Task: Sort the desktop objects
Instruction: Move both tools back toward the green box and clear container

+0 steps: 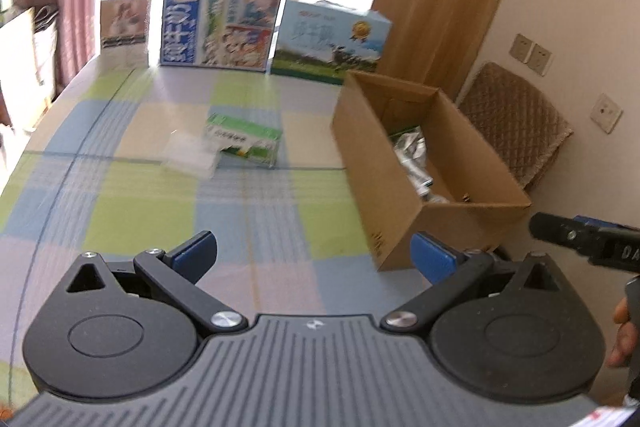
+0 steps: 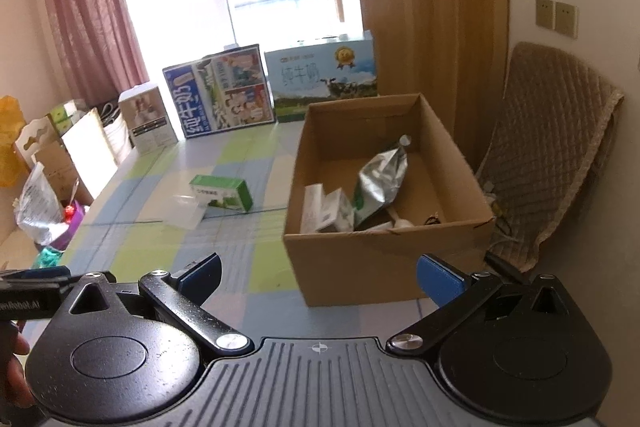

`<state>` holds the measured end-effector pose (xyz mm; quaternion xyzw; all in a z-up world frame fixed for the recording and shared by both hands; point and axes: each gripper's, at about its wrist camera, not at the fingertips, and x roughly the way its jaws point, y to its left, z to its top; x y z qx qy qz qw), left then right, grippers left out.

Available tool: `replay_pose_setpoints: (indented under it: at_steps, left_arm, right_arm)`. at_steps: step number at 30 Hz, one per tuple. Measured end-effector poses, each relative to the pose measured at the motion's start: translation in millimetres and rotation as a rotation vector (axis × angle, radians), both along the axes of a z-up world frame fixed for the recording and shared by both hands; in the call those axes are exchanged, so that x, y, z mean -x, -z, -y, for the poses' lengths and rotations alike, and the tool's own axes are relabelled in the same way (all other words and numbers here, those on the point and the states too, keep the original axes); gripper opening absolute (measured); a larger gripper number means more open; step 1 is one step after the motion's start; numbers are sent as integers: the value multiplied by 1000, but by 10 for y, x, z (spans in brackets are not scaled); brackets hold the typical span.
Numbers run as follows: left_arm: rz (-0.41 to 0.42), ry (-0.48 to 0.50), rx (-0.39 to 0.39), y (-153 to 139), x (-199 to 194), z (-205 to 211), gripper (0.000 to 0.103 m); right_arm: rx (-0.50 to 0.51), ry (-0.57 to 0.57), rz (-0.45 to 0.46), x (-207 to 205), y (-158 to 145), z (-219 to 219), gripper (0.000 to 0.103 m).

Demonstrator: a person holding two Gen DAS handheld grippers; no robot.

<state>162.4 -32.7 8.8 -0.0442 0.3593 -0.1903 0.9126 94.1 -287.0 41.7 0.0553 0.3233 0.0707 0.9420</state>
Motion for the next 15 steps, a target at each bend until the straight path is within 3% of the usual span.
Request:
replay_pose_setpoints:
  at_steps: [4, 15]
  left_arm:
    - [-7, -15, -50, 41, 61, -158, 101]
    - [-32, -94, -67, 53, 111, -565, 101]
  right_arm:
    - [6, -22, 3, 28, 5, -118, 101]
    - [23, -101, -3, -39, -8, -497, 101]
